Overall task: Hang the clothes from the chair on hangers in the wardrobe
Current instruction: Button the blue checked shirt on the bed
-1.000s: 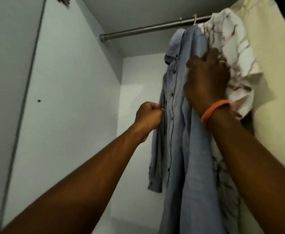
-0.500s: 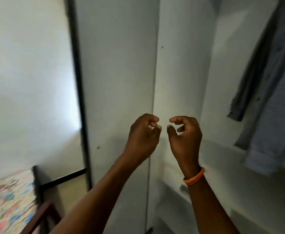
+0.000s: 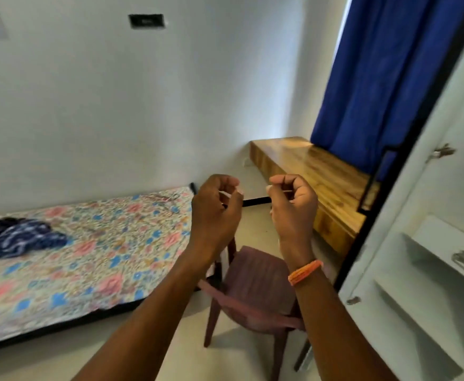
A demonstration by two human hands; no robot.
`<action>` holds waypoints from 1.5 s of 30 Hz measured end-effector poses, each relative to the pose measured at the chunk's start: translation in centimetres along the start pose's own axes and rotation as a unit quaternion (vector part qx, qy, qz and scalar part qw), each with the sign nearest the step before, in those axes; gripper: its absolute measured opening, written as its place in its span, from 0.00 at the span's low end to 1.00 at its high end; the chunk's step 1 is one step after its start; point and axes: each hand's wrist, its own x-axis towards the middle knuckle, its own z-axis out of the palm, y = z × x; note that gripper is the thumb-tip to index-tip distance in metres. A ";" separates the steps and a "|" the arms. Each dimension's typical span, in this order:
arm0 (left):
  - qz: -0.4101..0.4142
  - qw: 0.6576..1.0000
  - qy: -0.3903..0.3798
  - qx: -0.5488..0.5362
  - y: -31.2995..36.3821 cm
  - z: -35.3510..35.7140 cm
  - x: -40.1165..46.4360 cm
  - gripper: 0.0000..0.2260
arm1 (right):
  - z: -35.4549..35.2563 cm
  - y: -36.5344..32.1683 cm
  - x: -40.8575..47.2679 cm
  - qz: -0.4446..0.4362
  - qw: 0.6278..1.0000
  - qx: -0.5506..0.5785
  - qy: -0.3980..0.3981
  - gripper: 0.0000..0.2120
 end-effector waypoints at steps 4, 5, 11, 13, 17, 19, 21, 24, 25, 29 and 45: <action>-0.077 0.995 0.063 0.025 -6.8 -7.8 2.1 0.04 | 9.6 2.7 -2.1 0.041 0.998 -0.010 -0.053 0.05; -0.093 0.992 0.082 0.030 -8.8 -10.0 2.8 0.03 | 12.4 3.6 -2.5 0.050 0.996 -0.010 -0.073 0.04; -0.206 0.965 0.147 0.060 -21.0 -21.3 6.5 0.03 | 29.2 10.4 -4.4 0.129 0.978 -0.013 -0.163 0.05; -0.246 0.951 0.171 0.071 -25.5 -24.9 8.2 0.04 | 35.2 13.1 -5.0 0.162 0.968 -0.016 -0.189 0.04; -0.324 0.915 0.224 0.082 -34.0 -31.9 12.9 0.07 | 47.3 17.5 -6.0 0.211 0.943 -0.029 -0.257 0.05; -0.359 0.898 0.239 0.086 -37.9 -35.2 15.7 0.08 | 53.5 19.2 -6.2 0.233 0.923 -0.036 -0.304 0.05; -0.384 0.885 0.247 0.090 -41.8 -38.4 18.2 0.07 | 59.3 20.6 -6.6 0.238 0.907 -0.052 -0.343 0.06; -0.420 0.867 0.252 0.090 -47.1 -42.5 20.9 0.09 | 66.7 22.6 -7.2 0.240 0.890 -0.070 -0.382 0.06; -0.431 0.860 0.256 0.089 -49.3 -44.0 21.8 0.09 | 69.5 23.6 -7.4 0.241 0.885 -0.077 -0.392 0.06; -0.473 0.837 0.260 0.091 -57.5 -49.3 24.9 0.07 | 78.9 27.9 -8.8 0.241 0.863 -0.117 -0.429 0.10; -0.587 0.784 0.105 0.172 -110.0 -74.4 38.4 0.14 | 126.4 60.1 -24.4 0.263 0.705 -0.346 -0.561 0.15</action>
